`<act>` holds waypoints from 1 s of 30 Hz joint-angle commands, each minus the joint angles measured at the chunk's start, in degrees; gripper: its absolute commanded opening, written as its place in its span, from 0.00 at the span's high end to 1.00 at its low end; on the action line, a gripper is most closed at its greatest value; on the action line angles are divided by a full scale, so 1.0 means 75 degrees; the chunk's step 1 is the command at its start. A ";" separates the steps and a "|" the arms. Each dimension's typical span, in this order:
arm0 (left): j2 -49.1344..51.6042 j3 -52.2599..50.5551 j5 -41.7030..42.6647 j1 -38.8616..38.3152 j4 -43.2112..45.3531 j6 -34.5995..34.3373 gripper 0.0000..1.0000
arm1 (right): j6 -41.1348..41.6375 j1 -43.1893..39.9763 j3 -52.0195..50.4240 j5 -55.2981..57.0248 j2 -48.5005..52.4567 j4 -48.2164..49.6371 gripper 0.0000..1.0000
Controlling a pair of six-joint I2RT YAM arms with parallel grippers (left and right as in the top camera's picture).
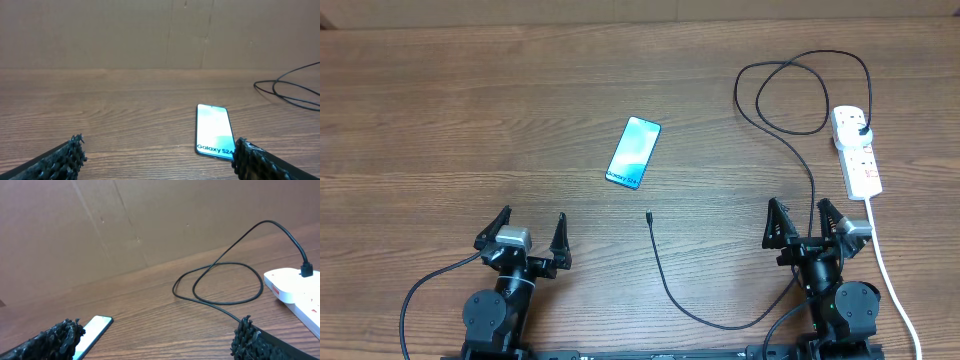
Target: Plug charger to phone and switch on socket
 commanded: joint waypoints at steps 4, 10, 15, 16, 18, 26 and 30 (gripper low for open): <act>-0.0079 -0.0026 0.0137 0.0038 -0.0003 0.0198 0.01 | -0.0058 0.0032 -0.0079 0.0064 -0.0093 0.0041 0.00; -0.0079 -0.0026 0.0134 0.0038 -0.0003 0.0198 0.00 | -0.0058 0.0032 -0.0079 0.0064 -0.0093 0.0041 0.00; -0.0079 -0.0026 -0.0111 0.0041 0.0050 0.0423 0.00 | -0.0058 0.0032 -0.0079 0.0064 -0.0093 0.0041 0.00; -0.0079 -0.0026 -0.0358 0.0041 0.0050 0.0542 0.00 | -0.0058 0.0032 -0.0079 0.0064 -0.0093 0.0041 0.00; -0.0079 -0.0026 -0.0933 0.0041 0.0000 0.0603 0.00 | -0.0058 0.0032 -0.0079 0.0064 -0.0093 0.0041 0.00; -0.0079 -0.0020 -0.1399 0.0041 0.0927 0.0600 0.00 | -0.0058 0.0032 -0.0079 0.0064 -0.0093 0.0041 0.00; -0.0076 0.0603 -0.0417 0.0041 0.1434 0.0586 0.00 | -0.0058 0.0032 -0.0079 0.0064 -0.0093 0.0041 0.00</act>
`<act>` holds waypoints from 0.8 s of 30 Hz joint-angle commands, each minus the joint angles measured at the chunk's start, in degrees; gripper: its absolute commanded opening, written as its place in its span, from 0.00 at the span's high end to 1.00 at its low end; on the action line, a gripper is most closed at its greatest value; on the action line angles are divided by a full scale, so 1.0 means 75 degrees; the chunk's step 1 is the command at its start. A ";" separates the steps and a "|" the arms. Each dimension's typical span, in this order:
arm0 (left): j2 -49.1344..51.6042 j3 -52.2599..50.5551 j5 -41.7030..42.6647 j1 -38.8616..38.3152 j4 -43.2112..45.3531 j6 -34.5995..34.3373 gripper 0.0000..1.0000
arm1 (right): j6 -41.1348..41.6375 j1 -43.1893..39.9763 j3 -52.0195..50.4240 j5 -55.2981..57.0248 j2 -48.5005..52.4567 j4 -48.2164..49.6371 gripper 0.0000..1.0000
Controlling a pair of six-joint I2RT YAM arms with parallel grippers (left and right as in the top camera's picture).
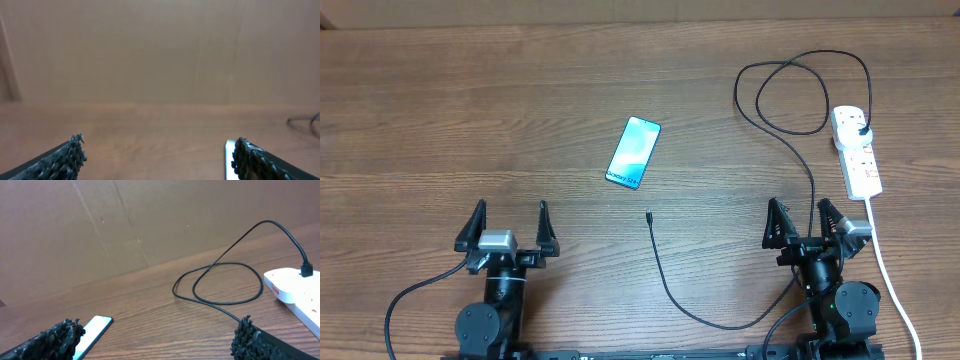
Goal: Plug charger to phone and switch on socket
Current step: 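Move the left gripper forward over the blue phone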
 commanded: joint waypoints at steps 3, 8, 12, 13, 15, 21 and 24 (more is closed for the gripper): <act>-0.0015 0.1585 0.0731 0.0035 -0.0577 -0.0073 0.00 | -0.0055 0.0032 -0.0079 0.0067 -0.0093 0.0044 0.00; 0.0749 0.4115 0.0731 0.0035 -0.2873 -0.0353 0.00 | -0.0055 0.0032 -0.0079 0.0067 -0.0093 0.0044 0.00; 0.2171 0.6353 0.0953 0.0035 -0.4817 -0.0423 0.00 | -0.0055 0.0032 -0.0079 0.0067 -0.0093 0.0044 0.00; 0.2576 0.6854 0.1090 0.0035 -0.5211 -0.0498 0.00 | -0.0055 0.0032 -0.0079 0.0067 -0.0093 0.0044 0.00; 0.3611 0.8032 0.1434 0.0035 -0.6100 -0.0606 0.00 | -0.0055 0.0032 -0.0079 0.0067 -0.0093 0.0044 0.00; 0.6866 1.1380 0.2757 0.0032 -0.8725 -0.0606 0.00 | -0.0055 0.0032 -0.0079 0.0067 -0.0093 0.0044 0.00; 0.8288 1.2692 0.2865 -0.0082 -0.9847 -0.0592 0.00 | -0.0055 0.0032 -0.0079 0.0067 -0.0093 0.0044 0.00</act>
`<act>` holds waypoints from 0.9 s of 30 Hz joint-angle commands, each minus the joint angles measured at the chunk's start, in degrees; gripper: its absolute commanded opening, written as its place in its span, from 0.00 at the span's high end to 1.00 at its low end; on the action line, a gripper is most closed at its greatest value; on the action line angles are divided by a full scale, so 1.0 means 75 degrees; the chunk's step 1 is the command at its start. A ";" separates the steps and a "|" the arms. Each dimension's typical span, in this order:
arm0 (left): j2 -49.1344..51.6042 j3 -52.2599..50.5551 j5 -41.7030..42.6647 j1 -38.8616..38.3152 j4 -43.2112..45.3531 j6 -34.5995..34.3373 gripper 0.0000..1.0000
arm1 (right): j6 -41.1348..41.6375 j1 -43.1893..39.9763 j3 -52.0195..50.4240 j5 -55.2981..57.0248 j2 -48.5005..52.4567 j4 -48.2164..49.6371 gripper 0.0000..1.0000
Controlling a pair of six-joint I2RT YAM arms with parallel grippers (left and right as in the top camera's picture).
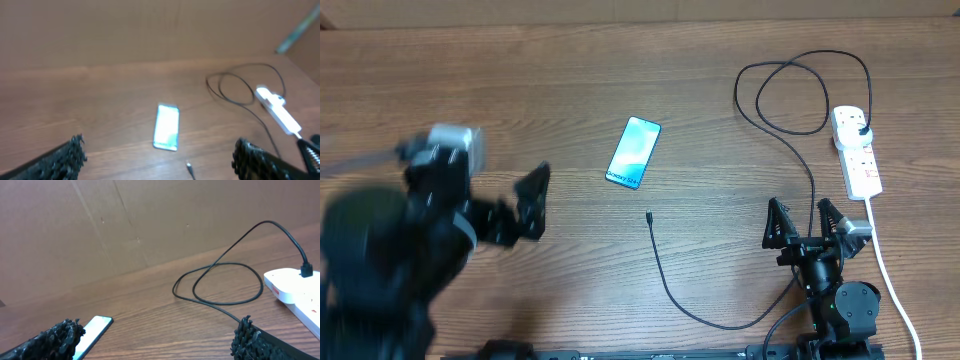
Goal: Plug charger to phone and switch on socket
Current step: 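Move the left gripper forward over the blue phone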
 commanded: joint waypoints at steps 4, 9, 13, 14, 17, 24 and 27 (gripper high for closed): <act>0.2661 0.1891 0.0647 -0.0452 -0.1218 -0.0085 0.00 | -0.0055 0.0032 -0.0079 0.0067 -0.0085 0.0044 0.00; 0.4138 0.1929 0.0895 -0.0877 -0.1212 -0.0119 0.00 | -0.0055 0.0032 -0.0079 0.0067 -0.0085 0.0044 0.00; 0.5135 0.1929 0.1256 -0.1174 -0.1166 -0.0198 0.00 | -0.0055 0.0032 -0.0079 0.0067 -0.0085 0.0044 0.00; 0.5365 0.1929 0.1256 -0.1250 -0.1110 -0.0195 0.00 | -0.0055 0.0032 -0.0079 0.0067 -0.0085 0.0044 0.00; 0.5963 0.1926 0.1256 -0.1431 -0.0860 -0.0198 0.00 | -0.0055 0.0032 -0.0079 0.0067 -0.0085 0.0044 0.00; 0.7079 0.1926 0.1291 -0.1638 -0.0344 -0.0227 0.01 | -0.0055 0.0032 -0.0079 0.0067 -0.0085 0.0044 0.00; 0.7565 0.1926 0.1233 -0.1719 -0.0227 -0.0227 0.00 | -0.0055 0.0032 -0.0079 0.0067 -0.0085 0.0044 0.00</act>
